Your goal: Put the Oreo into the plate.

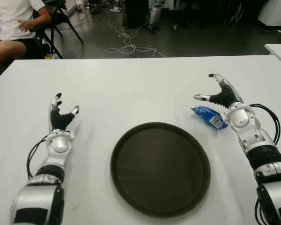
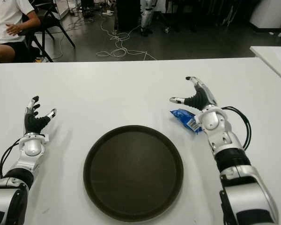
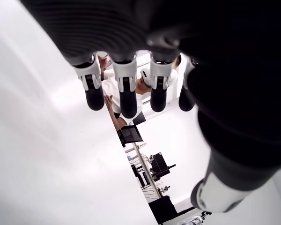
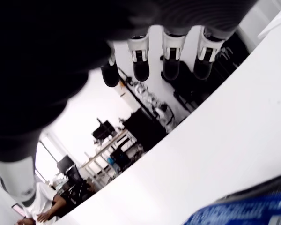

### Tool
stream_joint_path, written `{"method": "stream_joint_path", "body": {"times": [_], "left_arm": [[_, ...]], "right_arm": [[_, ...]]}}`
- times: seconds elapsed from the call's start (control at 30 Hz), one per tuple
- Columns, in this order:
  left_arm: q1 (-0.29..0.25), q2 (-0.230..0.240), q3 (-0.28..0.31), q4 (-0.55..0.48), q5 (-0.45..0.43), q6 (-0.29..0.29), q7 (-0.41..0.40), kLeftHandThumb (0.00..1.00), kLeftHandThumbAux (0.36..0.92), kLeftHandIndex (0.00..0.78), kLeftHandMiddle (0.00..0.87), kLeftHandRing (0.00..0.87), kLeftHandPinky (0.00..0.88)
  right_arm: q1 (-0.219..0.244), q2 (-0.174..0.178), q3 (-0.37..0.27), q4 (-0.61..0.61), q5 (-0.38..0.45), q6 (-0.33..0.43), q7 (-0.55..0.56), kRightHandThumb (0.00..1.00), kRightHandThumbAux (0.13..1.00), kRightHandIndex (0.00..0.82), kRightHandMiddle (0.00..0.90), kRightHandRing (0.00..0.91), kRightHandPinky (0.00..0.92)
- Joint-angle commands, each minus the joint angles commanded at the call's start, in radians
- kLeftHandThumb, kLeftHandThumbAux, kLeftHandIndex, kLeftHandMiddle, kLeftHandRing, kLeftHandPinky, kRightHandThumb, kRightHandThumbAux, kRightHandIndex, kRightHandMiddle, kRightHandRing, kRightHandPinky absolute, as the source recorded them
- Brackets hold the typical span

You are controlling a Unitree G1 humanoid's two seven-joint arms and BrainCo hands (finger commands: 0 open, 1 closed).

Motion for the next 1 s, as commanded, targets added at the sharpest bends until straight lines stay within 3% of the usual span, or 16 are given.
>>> {"method": "stream_joint_path", "body": {"times": [0.13, 0.27, 0.37, 0.6, 1.0], "left_arm": [[-0.002, 0.001, 0.0, 0.004, 0.0, 0.002, 0.002, 0.0, 0.778, 0.062, 0.105, 0.083, 0.058], [-0.003, 0.002, 0.001, 0.006, -0.001, 0.005, 0.001, 0.0, 0.772, 0.068, 0.109, 0.084, 0.058], [-0.003, 0.002, 0.002, 0.008, -0.003, 0.007, -0.001, 0.0, 0.767, 0.07, 0.11, 0.085, 0.061], [-0.003, 0.002, 0.003, 0.008, -0.006, 0.004, -0.01, 0.0, 0.77, 0.065, 0.1, 0.077, 0.062], [-0.001, 0.002, 0.003, 0.002, -0.007, 0.0, -0.015, 0.0, 0.777, 0.063, 0.096, 0.08, 0.068]], "right_arm": [[-0.005, -0.012, 0.036, -0.035, -0.055, 0.094, 0.022, 0.0, 0.636, 0.065, 0.058, 0.044, 0.015], [0.0, -0.038, 0.114, -0.137, -0.158, 0.27, 0.112, 0.0, 0.688, 0.063, 0.067, 0.05, 0.021], [0.016, -0.046, 0.137, -0.19, -0.19, 0.322, 0.143, 0.0, 0.719, 0.063, 0.075, 0.057, 0.029], [0.035, -0.057, 0.159, -0.271, -0.213, 0.393, 0.209, 0.0, 0.734, 0.066, 0.091, 0.076, 0.048], [0.051, -0.052, 0.17, -0.322, -0.229, 0.452, 0.222, 0.0, 0.747, 0.067, 0.089, 0.067, 0.037]]}}
